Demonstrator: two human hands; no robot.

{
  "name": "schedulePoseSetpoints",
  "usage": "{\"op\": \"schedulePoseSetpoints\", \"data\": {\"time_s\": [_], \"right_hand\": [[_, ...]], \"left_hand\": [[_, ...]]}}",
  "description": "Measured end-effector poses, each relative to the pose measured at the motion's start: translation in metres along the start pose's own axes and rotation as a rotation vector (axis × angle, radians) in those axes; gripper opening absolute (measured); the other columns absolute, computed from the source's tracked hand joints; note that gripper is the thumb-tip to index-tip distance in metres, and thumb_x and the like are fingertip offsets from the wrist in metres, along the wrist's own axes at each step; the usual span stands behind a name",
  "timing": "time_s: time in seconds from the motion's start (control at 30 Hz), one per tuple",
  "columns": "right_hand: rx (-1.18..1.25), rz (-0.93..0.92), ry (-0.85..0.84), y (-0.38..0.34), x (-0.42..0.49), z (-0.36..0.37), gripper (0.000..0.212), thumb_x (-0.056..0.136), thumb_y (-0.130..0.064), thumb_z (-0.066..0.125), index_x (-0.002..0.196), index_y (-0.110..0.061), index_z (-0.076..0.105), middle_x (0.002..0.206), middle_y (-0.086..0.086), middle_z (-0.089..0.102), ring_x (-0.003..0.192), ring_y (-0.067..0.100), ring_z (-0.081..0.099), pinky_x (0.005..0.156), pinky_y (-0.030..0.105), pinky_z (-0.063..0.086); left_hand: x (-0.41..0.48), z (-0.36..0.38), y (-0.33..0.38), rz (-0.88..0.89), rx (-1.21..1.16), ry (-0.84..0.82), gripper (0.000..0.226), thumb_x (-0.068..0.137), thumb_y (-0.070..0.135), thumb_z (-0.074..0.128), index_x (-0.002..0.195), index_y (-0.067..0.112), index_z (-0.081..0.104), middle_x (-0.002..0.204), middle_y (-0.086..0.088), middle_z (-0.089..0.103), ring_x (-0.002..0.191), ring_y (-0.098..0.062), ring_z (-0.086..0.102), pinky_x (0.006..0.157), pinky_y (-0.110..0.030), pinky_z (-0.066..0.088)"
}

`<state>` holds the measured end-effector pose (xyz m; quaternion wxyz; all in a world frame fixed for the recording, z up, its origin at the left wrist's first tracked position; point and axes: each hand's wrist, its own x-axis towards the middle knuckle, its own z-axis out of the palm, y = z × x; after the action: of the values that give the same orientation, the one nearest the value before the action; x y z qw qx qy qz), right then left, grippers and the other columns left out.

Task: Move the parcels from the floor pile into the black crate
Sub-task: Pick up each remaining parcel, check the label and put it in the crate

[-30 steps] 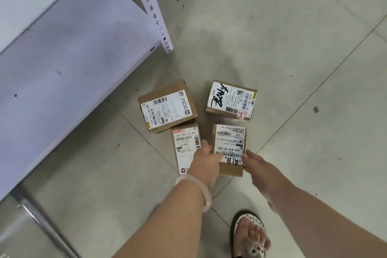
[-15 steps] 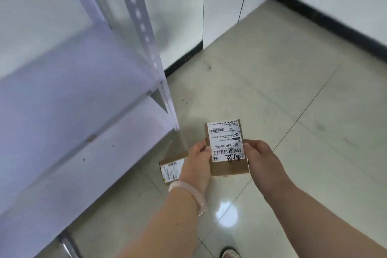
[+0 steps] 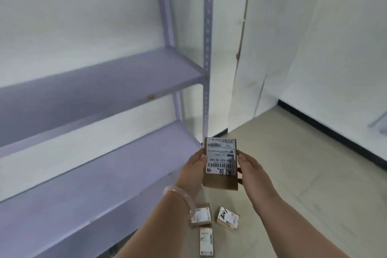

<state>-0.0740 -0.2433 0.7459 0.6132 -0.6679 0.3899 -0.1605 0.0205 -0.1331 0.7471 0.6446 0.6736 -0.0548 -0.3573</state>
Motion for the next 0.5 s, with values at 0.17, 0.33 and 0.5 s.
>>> {"op": "schedulePoseSetpoints", "data": {"time_s": [0.17, 0.33, 0.5], "right_hand": [[-0.021, -0.092, -0.239, -0.043, -0.084, 0.034, 0.040, 0.096, -0.041, 0.036, 0.075, -0.060, 0.065, 0.075, -0.038, 0.065, 0.083, -0.008, 0.060, 0.084, 0.033, 0.049], [-0.096, -0.169, -0.448, -0.078, -0.159, 0.087, 0.039, 0.097, -0.047, 0.031, 0.076, -0.054, 0.063, 0.091, -0.028, 0.058, 0.104, 0.011, 0.057, 0.103, 0.048, 0.040], [-0.053, -0.145, -0.661, -0.102, -0.219, 0.145, 0.028, 0.098, -0.049, 0.030, 0.101, -0.043, 0.057, 0.115, -0.007, 0.055, 0.115, 0.018, 0.051, 0.103, 0.047, 0.042]], "left_hand": [[-0.115, -0.060, 0.022, 0.078, -0.068, 0.151, 0.030, 0.099, 0.022, 0.041, 0.123, 0.022, 0.059, 0.113, -0.006, 0.069, 0.101, -0.019, 0.065, 0.100, -0.045, 0.048], [-0.207, -0.127, 0.038, 0.124, -0.121, 0.298, 0.029, 0.098, 0.031, 0.042, 0.119, 0.023, 0.060, 0.119, -0.004, 0.066, 0.113, -0.025, 0.060, 0.104, -0.048, 0.045], [-0.277, -0.198, 0.046, 0.151, -0.218, 0.417, 0.025, 0.097, 0.035, 0.043, 0.085, 0.031, 0.065, 0.093, 0.010, 0.068, 0.104, -0.023, 0.060, 0.101, -0.046, 0.047]]}}
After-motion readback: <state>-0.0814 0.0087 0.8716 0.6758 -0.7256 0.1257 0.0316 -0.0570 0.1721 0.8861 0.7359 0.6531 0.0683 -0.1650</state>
